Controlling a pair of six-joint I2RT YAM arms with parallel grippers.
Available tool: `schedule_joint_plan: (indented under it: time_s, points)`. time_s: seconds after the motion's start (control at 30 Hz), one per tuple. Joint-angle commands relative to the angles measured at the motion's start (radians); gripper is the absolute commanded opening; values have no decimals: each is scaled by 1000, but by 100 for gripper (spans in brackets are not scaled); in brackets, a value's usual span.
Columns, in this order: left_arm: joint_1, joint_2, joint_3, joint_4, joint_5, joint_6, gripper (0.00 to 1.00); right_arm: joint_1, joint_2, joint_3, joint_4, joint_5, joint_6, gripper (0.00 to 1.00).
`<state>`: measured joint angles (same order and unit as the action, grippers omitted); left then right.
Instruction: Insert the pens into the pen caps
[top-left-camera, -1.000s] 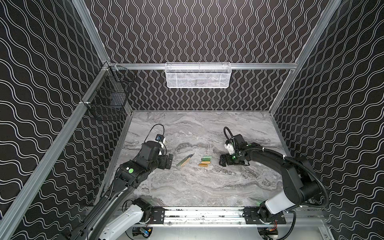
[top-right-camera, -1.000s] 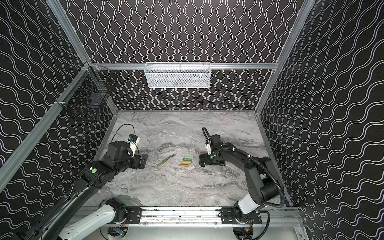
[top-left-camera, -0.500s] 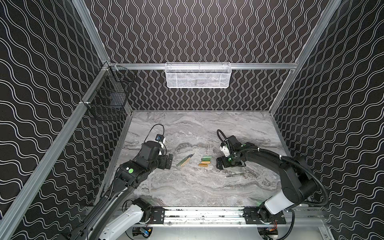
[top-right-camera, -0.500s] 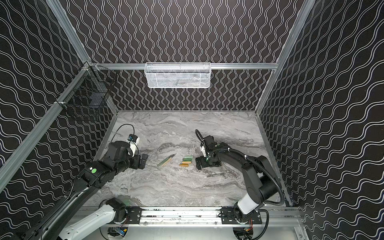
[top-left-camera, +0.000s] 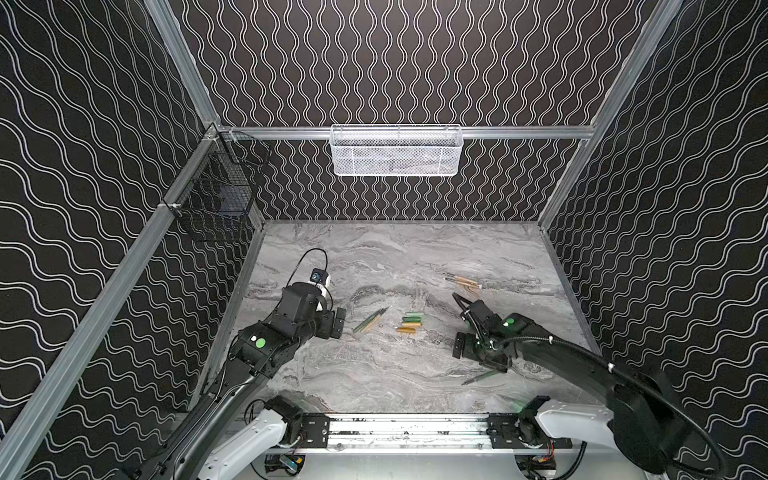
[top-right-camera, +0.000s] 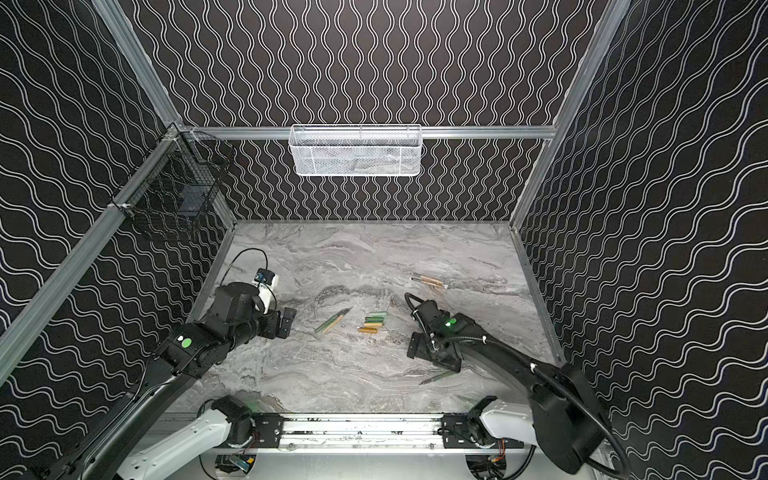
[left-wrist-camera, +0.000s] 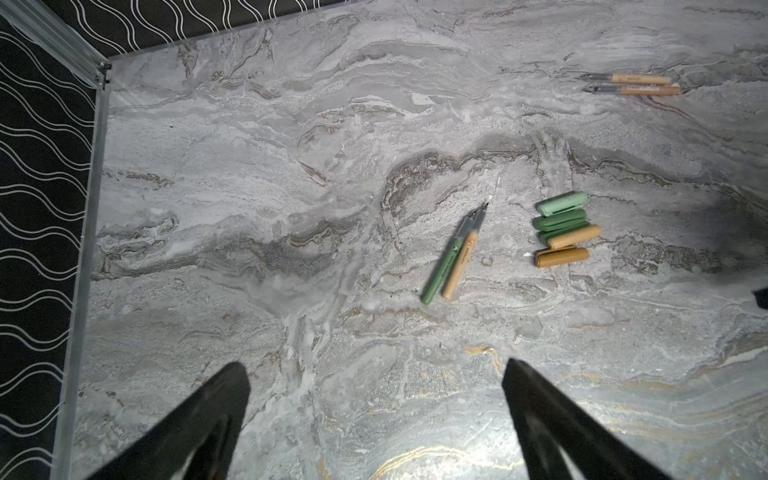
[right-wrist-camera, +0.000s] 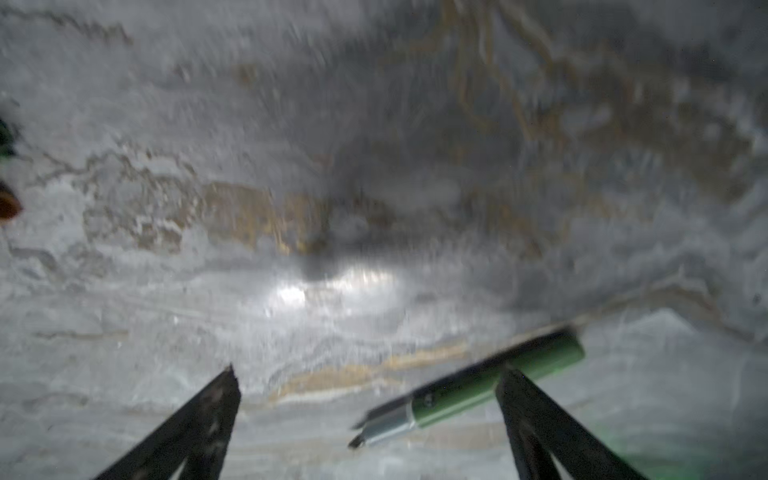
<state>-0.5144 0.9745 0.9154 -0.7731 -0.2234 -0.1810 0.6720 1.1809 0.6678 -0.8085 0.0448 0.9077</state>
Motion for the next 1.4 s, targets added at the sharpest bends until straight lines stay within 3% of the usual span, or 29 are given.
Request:
schedule_joint_plan:
  time_s: [0.0,0.17,0.37,0.63,0.8,0.87,1.07,1.17,1.37]
  points:
    - [0,-9,8,17,9,6,99,30,-55,-56,-142,-63,258,100]
    - [0,-39,4,15,-13,5,99,52,-68,-62,-207,-114,305,100]
    - [1,-51,2,17,-10,6,99,53,43,-72,-77,-184,246,100]
    - [0,-47,4,16,-7,8,99,63,42,90,19,-85,120,100]
    - [0,-58,2,14,-13,5,99,51,113,269,-84,93,33,100]
    - [0,-57,3,16,-13,6,99,2,156,355,-50,116,-61,100]
    - [0,-58,2,13,-11,6,99,-363,406,629,146,-37,-371,100]
    - [-1,-64,1,14,-6,6,99,-456,600,832,169,-30,-480,100]
    - [0,-77,-1,19,-8,10,99,-597,973,1240,213,-219,-597,99]
